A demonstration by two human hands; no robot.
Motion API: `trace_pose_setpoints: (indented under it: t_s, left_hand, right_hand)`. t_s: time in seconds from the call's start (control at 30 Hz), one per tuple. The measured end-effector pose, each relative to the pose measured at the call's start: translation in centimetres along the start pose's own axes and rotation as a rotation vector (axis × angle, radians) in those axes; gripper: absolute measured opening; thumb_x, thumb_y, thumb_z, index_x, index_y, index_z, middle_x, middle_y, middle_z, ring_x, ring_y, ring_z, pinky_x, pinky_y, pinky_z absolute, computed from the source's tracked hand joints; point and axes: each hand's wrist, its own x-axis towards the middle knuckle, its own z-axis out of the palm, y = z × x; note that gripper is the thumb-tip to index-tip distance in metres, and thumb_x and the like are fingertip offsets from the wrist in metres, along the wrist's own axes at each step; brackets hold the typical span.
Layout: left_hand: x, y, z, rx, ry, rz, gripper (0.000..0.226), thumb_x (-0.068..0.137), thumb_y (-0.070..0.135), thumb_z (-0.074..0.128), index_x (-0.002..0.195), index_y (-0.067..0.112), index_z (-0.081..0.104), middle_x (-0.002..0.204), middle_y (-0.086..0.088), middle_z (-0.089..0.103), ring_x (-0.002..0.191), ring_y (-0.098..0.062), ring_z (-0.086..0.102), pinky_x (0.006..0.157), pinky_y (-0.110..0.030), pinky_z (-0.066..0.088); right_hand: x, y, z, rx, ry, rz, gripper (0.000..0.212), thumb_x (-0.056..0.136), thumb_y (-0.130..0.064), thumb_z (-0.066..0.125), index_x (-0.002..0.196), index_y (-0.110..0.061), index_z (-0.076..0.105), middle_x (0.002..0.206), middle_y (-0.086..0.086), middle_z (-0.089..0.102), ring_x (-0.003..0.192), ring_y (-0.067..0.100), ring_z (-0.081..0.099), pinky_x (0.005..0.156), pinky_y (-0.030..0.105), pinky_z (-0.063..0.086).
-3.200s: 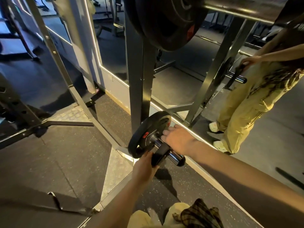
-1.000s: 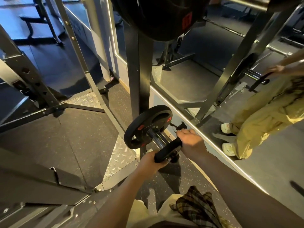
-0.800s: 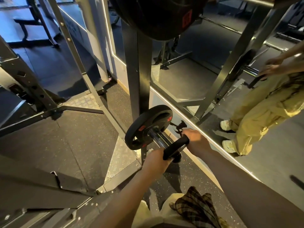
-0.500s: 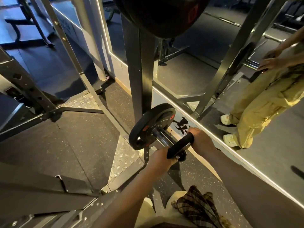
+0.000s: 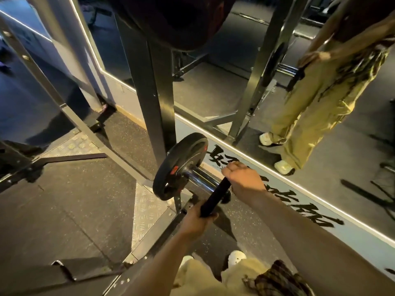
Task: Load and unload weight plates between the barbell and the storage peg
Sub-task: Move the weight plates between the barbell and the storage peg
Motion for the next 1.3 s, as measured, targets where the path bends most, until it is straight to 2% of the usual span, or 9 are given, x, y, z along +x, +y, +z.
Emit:
trace_pose_setpoints:
  t_s: [0.17,0.27,0.37,0.5,0.63,0.8,0.93,1.1,1.3]
  left_hand:
    - [0.1,2.0,0.9,0.09,0.051,-0.015,0.02,0.091,0.023,0.064,0.104,0.031,0.052,0.093,0.009,0.064,0.09,-0.008,0.064,0.088,-0.033,0.054]
    - [-0.1,3.0,1.8,0.083,0.145,-0.055,0.025,0.092,0.029,0.064,0.114,0.022,0.055,0.091,0.007,0.065,0.084,-0.007,0.064,0.076,-0.023,0.053]
    - [-0.7,3.9,3.0,0.066,0.261,-0.081,0.027,0.088,0.044,0.064,0.105,0.024,0.057,0.086,0.009,0.065,0.078,-0.003,0.063,0.071,-0.017,0.05]
    - [-0.7,4.3,3.7,0.035,0.349,-0.12,0.03,0.084,0.052,0.066,0.096,0.025,0.06,0.08,0.004,0.068,0.071,-0.009,0.065,0.064,-0.023,0.052]
    - [-0.8,4.0,3.1,0.057,0.315,-0.104,0.027,0.085,0.045,0.068,0.103,0.027,0.06,0.085,0.008,0.068,0.076,-0.006,0.064,0.068,-0.017,0.051]
    - [-1.4,3.3,3.6,-0.034,0.3,-0.085,0.028,0.088,0.032,0.068,0.113,0.019,0.062,0.074,0.012,0.06,0.06,0.001,0.053,0.05,-0.007,0.039]
    - [-1.5,3.7,4.5,0.024,0.336,-0.096,0.023,0.087,0.036,0.069,0.103,0.024,0.058,0.079,0.01,0.062,0.067,-0.002,0.058,0.055,-0.008,0.042]
    - [-1.6,3.2,7.5,0.131,0.183,-0.167,0.037,0.081,0.049,0.071,0.111,0.03,0.062,0.099,0.009,0.069,0.089,-0.005,0.065,0.087,-0.026,0.053]
    - [-2.0,6.1,9.5,0.269,0.166,-0.095,0.022,0.086,0.048,0.065,0.1,0.031,0.065,0.092,0.012,0.067,0.087,-0.003,0.063,0.084,-0.021,0.05]
  right_hand:
    - [0.8,2.2,0.2,0.152,-0.008,0.026,0.025,0.09,-0.011,0.059,0.114,-0.018,0.056,0.109,0.0,0.058,0.106,0.02,0.058,0.088,0.029,0.051]
    - [1.0,3.1,0.4,0.187,-0.023,-0.033,0.019,0.088,-0.012,0.062,0.106,-0.018,0.057,0.099,-0.004,0.056,0.097,0.018,0.059,0.082,0.025,0.046]
    - [1.9,4.3,0.4,0.169,-0.022,-0.139,0.022,0.088,-0.012,0.063,0.108,-0.018,0.058,0.101,0.0,0.06,0.098,0.02,0.06,0.084,0.029,0.048]
    - [1.9,4.9,1.4,0.127,-0.03,-0.189,0.019,0.094,-0.015,0.053,0.113,-0.012,0.056,0.102,0.006,0.061,0.098,0.024,0.06,0.083,0.025,0.046]
    - [1.2,4.9,1.2,0.021,0.015,-0.271,0.027,0.093,-0.02,0.06,0.119,-0.012,0.053,0.102,0.004,0.062,0.092,0.021,0.062,0.082,0.03,0.051]
    - [1.0,4.5,0.3,-0.041,-0.037,-0.345,0.026,0.091,-0.019,0.062,0.115,-0.014,0.054,0.104,0.003,0.059,0.088,0.019,0.059,0.076,0.031,0.053]
    - [1.2,5.1,-0.1,-0.058,-0.083,-0.33,0.027,0.089,-0.02,0.065,0.114,-0.017,0.055,0.104,0.002,0.057,0.093,0.019,0.059,0.077,0.031,0.052]
    - [-1.3,7.8,2.0,-0.049,-0.228,-0.319,0.015,0.092,-0.026,0.059,0.106,-0.022,0.059,0.1,-0.004,0.064,0.092,0.016,0.064,0.081,0.03,0.048]
    - [-4.9,11.4,2.6,0.111,-0.235,-0.181,0.012,0.09,-0.033,0.052,0.096,-0.026,0.059,0.093,-0.007,0.064,0.09,0.013,0.062,0.075,0.025,0.044]
